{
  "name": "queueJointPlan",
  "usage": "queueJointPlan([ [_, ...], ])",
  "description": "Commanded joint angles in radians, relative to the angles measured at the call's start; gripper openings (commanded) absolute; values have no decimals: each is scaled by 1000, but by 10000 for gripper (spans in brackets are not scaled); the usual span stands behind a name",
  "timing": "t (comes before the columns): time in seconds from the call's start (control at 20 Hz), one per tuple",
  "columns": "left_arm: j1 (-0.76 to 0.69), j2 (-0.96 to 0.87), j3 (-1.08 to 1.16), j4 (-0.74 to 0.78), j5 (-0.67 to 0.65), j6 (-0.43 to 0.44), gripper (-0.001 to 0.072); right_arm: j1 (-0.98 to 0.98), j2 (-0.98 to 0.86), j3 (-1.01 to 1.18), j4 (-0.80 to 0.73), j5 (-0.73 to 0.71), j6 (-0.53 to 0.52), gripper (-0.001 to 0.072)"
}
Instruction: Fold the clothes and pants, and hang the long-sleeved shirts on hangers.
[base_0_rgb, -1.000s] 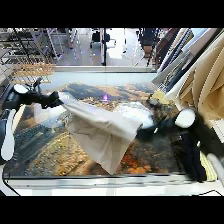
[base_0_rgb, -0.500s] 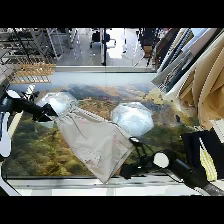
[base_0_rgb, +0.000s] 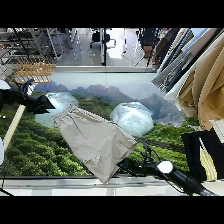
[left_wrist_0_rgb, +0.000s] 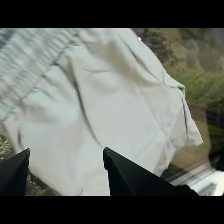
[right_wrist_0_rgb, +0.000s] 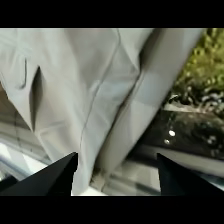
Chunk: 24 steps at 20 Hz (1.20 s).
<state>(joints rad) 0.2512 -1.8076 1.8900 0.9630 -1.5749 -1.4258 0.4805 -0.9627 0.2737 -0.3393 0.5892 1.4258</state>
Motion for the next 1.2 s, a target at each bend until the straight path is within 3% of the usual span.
queueJointPlan([
  [0.0, -84, 54, 0, 1, 3, 55, 481, 84, -156, 16, 332, -159, -238, 581],
  [0.1, -151, 54, 0, 2, 4, 90, 442, 132, -294, 104, 464, -165, -381, 547],
  [0.2, -219, 49, -2, 2, 4, 145, 108, 143, -401, 222, 524, -192, -484, 244],
  [0.25, -252, 45, -2, 2, 3, 158, 80, 133, -422, 277, 498, -219, -509, 88],
  [0.3, -279, 38, -2, 2, 3, 159, 32, 114, -412, 310, 407, -258, -498, 8],
  [0.35, -303, 30, -2, 2, 3, 164, 18, 77, -388, 319, 290, -267, -435, 7],
  [0.45, -350, -5, -5, 2, 3, 205, 18, -52, -316, 312, -111, -209, -172, 6],
  [0.55, -389, -58, -18, 2, 6, 212, 17, -233, -239, 312, -633, -17, 150, 6],
  [0.6, -405, -91, -23, 2, 6, 211, 18, -332, -195, 312, -858, 98, 253, 6],
  [0.65, -420, -127, -26, 2, 7, 211, 17, -424, -152, 312, -998, 190, 274, 6],
  [0.75, -447, -207, -27, 2, 8, 211, 17, -593, -63, 330, -1094, 323, 200, 6],
  [0.9, -470, -295, -27, 2, 31, 173, 18, -663, 32, 447, -1038, 441, 122, 6],
  [1.05, -488, -322, -27, 3, 96, 149, 17, -478, 27, 624, -878, 447, 122, 5],
  [1.15, -484, -316, -7, 2, 94, 103, 17, -268, -24, 750, -870, 389, 200, 5],
])
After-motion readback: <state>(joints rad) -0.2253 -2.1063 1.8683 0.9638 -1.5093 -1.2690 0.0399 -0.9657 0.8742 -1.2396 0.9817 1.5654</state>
